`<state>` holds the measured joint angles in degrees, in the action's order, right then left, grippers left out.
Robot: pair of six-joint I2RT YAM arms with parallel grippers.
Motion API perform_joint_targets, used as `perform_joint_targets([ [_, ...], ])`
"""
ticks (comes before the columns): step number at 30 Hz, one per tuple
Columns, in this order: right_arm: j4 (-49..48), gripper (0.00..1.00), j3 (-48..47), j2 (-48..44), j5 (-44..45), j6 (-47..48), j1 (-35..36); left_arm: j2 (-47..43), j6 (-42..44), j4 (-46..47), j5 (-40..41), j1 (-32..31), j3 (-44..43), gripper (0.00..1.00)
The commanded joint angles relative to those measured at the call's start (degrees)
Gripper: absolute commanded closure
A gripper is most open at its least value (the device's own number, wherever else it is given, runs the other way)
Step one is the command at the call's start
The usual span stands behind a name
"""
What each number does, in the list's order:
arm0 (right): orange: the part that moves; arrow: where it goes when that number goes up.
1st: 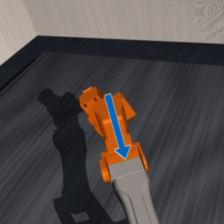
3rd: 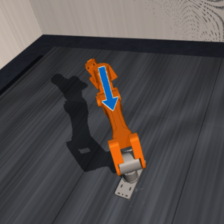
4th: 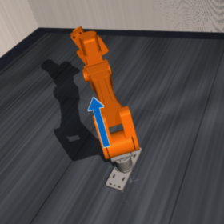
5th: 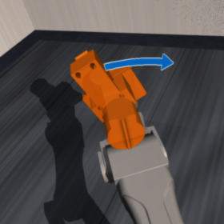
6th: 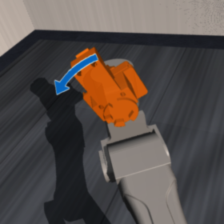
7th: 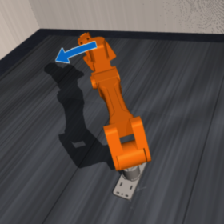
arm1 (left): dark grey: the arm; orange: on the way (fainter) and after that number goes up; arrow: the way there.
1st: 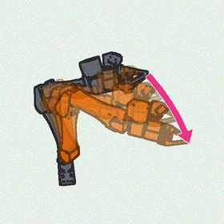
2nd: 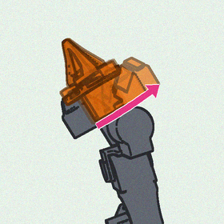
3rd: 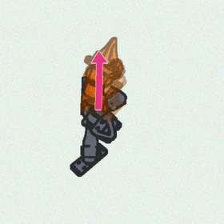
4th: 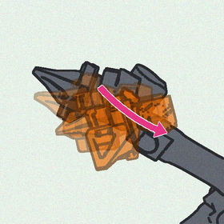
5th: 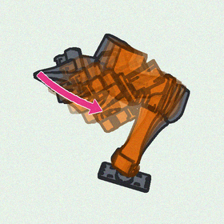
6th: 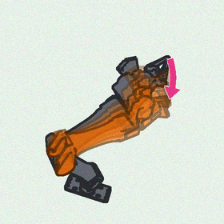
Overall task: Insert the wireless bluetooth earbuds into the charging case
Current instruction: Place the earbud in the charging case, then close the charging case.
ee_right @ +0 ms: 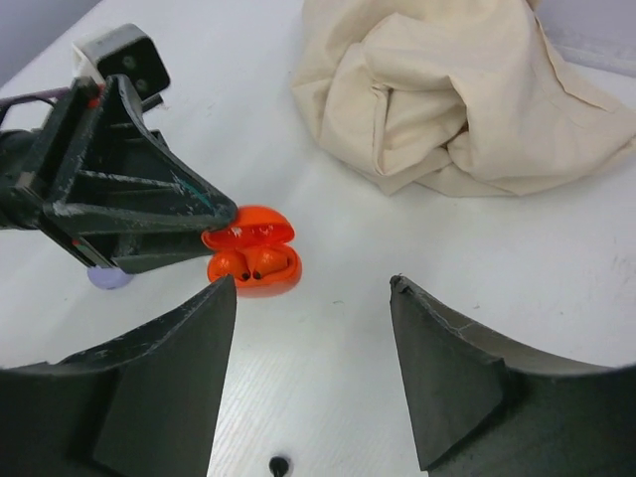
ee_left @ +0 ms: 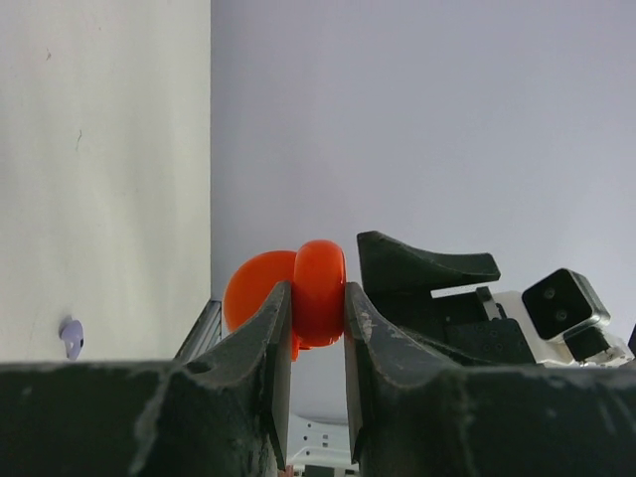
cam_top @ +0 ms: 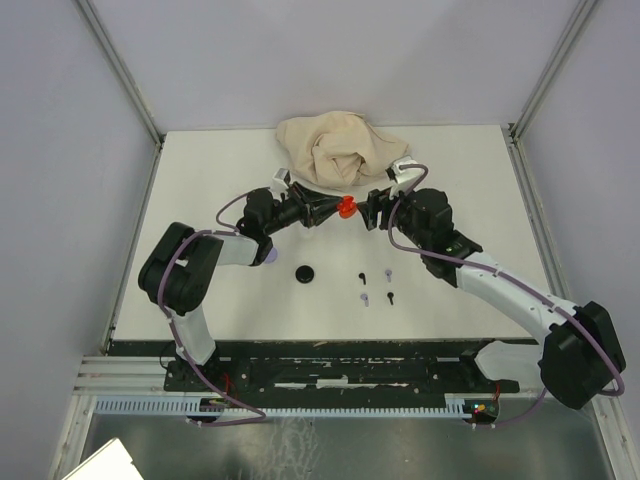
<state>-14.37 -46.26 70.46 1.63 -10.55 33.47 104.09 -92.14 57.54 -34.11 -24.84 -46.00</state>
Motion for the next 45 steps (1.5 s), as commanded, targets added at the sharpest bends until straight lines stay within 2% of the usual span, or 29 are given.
perform_joint_targets([
  [1, 5.3, 0.25, -2.5, -0.1, 3.4, 1.7, -0.1, -0.8, -2.4, 2.0, 5.2, 0.0, -0.4, 0.97],
  [10, 0.4, 0.0, -1.7, 5.6, 4.2, 1.8, -0.1, -3.7, -7.1, 0.5, 17.5, -0.5, 2.7, 0.97],
  [16, -6.4, 0.01, 1.1, 7.4, 4.7, 1.4, 0.0, -6.6, -8.3, -1.9, 22.9, -1.5, 3.4, 0.97],
  [22, -5.7, 0.01, -0.9, 11.8, 11.1, 2.9, 2.4, -8.0, -10.1, -3.3, 29.0, -3.7, 4.5, 0.97],
  [27, -8.9, 0.01, -1.2, 15.3, 14.1, 3.8, 4.9, -7.2, -11.4, -4.8, 30.8, -5.8, 2.9, 0.97],
  [37, -22.7, 0.01, 1.0, 20.1, 18.0, 6.9, 7.8, -7.7, -14.9, -8.7, 35.9, -10.0, 2.8, 0.97],
  [45, -25.2, 0.01, 1.2, 22.4, 21.8, 9.8, 8.2, -8.8, -15.7, -10.1, 36.4, -10.4, 4.1, 0.97],
])
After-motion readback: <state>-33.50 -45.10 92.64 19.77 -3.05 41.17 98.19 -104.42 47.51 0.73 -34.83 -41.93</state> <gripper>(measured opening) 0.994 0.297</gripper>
